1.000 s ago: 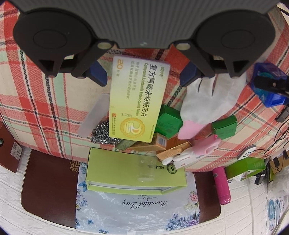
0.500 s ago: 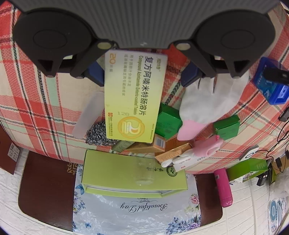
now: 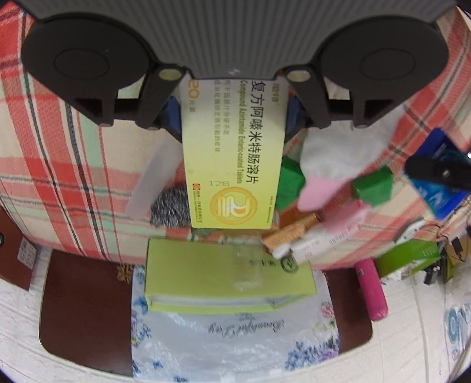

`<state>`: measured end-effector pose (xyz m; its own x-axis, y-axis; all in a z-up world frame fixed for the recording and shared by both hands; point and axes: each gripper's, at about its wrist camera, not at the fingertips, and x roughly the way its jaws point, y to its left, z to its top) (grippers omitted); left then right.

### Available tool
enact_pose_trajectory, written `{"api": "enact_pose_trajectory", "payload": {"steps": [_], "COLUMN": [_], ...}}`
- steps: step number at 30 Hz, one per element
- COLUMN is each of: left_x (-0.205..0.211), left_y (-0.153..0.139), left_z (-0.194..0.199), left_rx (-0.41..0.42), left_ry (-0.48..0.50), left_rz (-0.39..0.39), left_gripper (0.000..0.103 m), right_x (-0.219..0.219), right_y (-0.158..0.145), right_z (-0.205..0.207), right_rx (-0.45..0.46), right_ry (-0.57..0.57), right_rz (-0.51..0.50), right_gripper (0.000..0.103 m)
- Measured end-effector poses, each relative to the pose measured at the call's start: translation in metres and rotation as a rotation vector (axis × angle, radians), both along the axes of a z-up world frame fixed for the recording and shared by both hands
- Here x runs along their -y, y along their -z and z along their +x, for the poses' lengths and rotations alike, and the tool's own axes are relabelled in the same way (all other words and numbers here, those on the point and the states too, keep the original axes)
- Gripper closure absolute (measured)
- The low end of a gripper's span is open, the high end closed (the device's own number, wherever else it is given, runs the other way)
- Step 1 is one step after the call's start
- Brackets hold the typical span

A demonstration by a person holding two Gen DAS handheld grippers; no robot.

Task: Organize objects
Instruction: 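Lower both held items into the lime-green box and release, then withdraw both tools from the lime-green box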

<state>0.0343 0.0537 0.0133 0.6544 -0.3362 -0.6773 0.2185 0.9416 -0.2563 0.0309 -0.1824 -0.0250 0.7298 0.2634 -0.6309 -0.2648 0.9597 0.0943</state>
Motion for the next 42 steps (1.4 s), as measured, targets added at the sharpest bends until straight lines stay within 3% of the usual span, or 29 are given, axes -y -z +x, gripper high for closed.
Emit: {"api": "enact_pose_trajectory", "payload": {"steps": [9, 16, 21, 32, 34, 35, 36, 42], "left_x": [0.024, 0.042, 0.055, 0.077, 0.078, 0.078, 0.076, 0.057], "left_y": [-0.064, -0.092, -0.086, -0.035, -0.029, -0.027, -0.025, -0.038], "left_z": [0.063, 0.136, 0.194, 0.277, 0.283, 0.283, 0.282, 0.269], "left_rx": [0.177, 0.217, 0.193, 0.144, 0.135, 0.140, 0.148, 0.154], "left_ry": [0.062, 0.032, 0.000, -0.012, -0.030, -0.044, -0.046, -0.080], "left_rz": [-0.054, -0.141, -0.195, -0.155, -0.113, -0.095, -0.088, -0.120], "left_gripper": [0.045, 0.045, 0.045, 0.044, 0.023, 0.022, 0.022, 0.022], "right_x": [0.009, 0.010, 0.013, 0.003, 0.000, -0.002, -0.003, -0.002], "right_y": [-0.073, -0.098, -0.087, -0.023, -0.013, -0.010, -0.008, -0.021], "right_z": [0.052, 0.119, 0.179, 0.261, 0.267, 0.268, 0.266, 0.240], "right_rx": [0.145, 0.235, 0.248, 0.183, 0.173, 0.178, 0.192, 0.298], "right_ry": [-0.019, 0.035, 0.089, 0.039, 0.012, 0.010, 0.009, 0.025], "right_rz": [0.099, 0.044, -0.013, -0.106, -0.122, -0.141, -0.159, -0.216], "right_gripper": [0.038, 0.038, 0.038, 0.037, 0.023, 0.010, 0.006, 0.000]}}
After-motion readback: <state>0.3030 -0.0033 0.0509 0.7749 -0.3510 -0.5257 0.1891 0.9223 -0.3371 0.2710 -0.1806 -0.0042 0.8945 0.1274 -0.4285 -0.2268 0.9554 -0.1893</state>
